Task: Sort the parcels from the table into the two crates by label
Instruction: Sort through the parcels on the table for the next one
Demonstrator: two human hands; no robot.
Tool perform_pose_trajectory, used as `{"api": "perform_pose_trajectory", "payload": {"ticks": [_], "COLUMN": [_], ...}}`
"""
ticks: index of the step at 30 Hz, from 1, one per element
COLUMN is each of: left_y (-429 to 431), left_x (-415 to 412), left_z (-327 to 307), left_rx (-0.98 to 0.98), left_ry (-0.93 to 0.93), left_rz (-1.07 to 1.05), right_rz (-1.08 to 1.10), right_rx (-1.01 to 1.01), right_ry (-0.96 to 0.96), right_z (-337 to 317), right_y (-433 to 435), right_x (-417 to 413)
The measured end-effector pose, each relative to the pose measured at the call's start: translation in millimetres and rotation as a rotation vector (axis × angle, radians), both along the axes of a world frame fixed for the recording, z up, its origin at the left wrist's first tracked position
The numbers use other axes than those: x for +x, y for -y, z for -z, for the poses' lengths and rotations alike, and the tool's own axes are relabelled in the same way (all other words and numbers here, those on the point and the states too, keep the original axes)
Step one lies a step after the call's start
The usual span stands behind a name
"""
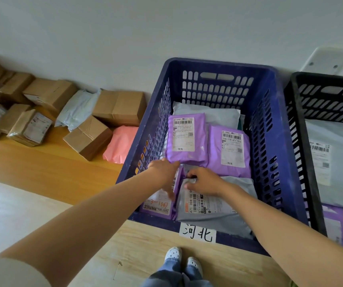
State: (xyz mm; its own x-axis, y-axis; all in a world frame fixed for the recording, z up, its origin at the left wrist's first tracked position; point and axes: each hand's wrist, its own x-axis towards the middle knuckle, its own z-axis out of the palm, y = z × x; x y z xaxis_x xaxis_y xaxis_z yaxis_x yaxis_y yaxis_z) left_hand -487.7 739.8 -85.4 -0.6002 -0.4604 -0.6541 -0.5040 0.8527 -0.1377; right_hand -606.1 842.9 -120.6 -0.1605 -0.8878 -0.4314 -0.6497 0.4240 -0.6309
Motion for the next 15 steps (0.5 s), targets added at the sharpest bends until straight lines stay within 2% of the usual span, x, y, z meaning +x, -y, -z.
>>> {"api": "perform_pose_trajectory", "payload": {"ticks": [4, 10, 15], "left_y": [-3, 0, 7], "left_x": [-3, -3, -6], "left_z": [14, 23, 17], "left_rx": [-0.016, 0.063, 0.100], "left_ry": [-0.001, -0.011, 0.007], "left_rz": [0.026, -0.008, -0.023], "right_rz": [0.021, 0.039, 0.012], "right_rx": [0.006, 0.005, -0.068], "right_ry": [0.001, -0.049, -0.422], "right_z": [2, 5, -1], "right_y": [0, 7, 23], "right_x": [-3, -6, -19]}}
